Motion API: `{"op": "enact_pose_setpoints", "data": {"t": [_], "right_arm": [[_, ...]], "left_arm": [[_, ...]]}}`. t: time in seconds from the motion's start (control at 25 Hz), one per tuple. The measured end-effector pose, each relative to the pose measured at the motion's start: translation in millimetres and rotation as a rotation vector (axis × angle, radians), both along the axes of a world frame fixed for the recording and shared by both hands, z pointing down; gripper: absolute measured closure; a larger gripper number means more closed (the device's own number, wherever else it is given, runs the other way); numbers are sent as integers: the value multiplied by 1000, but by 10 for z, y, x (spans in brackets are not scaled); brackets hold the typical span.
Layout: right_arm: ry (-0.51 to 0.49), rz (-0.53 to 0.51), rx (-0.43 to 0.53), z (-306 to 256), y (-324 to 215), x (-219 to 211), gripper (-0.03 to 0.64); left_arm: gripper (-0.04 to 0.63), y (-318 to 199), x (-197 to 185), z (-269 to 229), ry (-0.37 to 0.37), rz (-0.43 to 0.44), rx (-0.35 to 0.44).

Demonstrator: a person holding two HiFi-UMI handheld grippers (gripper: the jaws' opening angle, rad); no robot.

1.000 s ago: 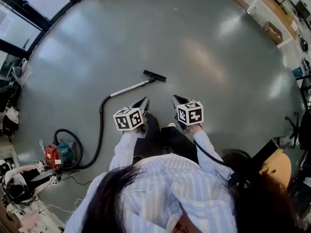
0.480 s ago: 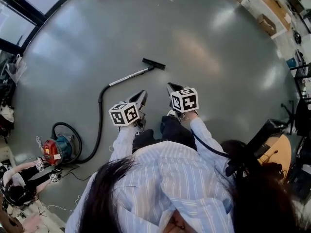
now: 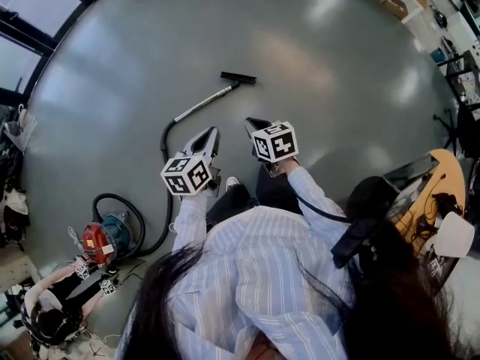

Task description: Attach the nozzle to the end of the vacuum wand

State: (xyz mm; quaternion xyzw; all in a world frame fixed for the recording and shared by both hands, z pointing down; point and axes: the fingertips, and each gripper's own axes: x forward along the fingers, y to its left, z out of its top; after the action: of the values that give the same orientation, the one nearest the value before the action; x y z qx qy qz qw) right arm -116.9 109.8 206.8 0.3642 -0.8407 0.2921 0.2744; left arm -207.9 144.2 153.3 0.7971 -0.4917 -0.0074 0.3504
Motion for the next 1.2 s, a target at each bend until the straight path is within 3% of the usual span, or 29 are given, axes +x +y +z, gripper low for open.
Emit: {"op": "enact_pose_setpoints", "data": {"t": [0.4, 0.76, 0.96, 1.2], "right_arm": [[50, 40, -5, -32, 739, 82, 606], [63, 45, 20, -121, 1218, 594, 606], [93, 28, 34, -142, 1687, 1234, 606], [99, 36, 20, 6, 2299, 2081, 606]], "left_arm": [[588, 640, 186, -8, 43, 100, 1], [588, 980, 495, -136, 51, 68, 28], [588, 1218, 1042, -203, 75, 42, 28], [588, 1907, 1929, -92, 67, 46, 13]]}}
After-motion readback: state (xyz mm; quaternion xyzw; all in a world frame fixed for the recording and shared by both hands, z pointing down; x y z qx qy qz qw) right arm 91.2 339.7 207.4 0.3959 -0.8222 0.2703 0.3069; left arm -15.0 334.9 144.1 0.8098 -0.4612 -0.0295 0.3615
